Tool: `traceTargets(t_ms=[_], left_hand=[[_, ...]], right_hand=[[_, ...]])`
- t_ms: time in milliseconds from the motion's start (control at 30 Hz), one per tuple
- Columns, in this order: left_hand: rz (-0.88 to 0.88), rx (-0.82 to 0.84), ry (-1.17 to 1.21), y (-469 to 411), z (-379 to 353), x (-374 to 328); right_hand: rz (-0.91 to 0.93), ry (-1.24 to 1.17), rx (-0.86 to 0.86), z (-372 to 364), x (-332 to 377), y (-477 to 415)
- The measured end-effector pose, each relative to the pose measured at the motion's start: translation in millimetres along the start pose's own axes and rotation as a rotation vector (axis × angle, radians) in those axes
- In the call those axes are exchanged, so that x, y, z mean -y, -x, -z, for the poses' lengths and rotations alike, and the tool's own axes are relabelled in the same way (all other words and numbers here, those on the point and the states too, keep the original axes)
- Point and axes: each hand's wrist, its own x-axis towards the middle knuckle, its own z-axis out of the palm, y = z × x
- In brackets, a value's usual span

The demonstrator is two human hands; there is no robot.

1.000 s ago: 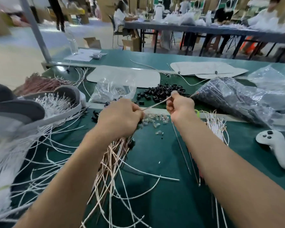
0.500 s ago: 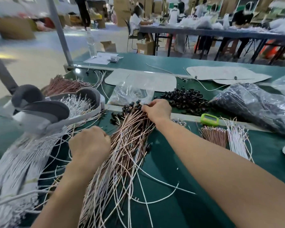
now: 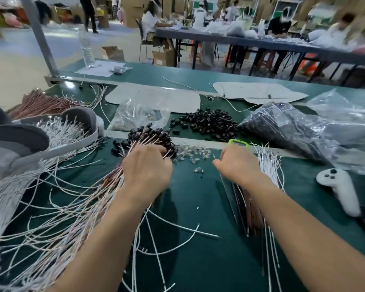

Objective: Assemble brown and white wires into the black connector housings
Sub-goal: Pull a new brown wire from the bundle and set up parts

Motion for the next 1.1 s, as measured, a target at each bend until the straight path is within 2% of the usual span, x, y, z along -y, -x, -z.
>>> traceTargets(t_ms=[133, 200, 500, 600, 767, 933, 1100], left_hand=[[-0.101, 0.145, 0.007, 4, -29, -38], [-0.132, 0.193, 0.003, 7, -43, -52], [-0.2, 0.235, 0.051, 26, -75, -80], [-0.166, 0.261, 0.147, 31, -75, -79], [-0.12, 0.384, 0.312, 34, -74, -75], [-0.059, 0.367, 0.326, 34, -79, -75], [-0.056, 0.421, 0.38, 25, -78, -70]], right_hand=[[-0.017, 0.237, 0.095, 7, -26, 26], [0.01, 0.245, 0.138, 2, -29, 38], [-0.014, 0.124, 0.126, -11, -21, 41], [-0.087, -0.014, 0.145, -7, -30, 35], [-0.157, -0.184, 0.057, -1, -41, 38], [0.031, 0.09, 0.14, -9, -25, 54], [0.038, 0.142, 0.119, -8, -14, 60]])
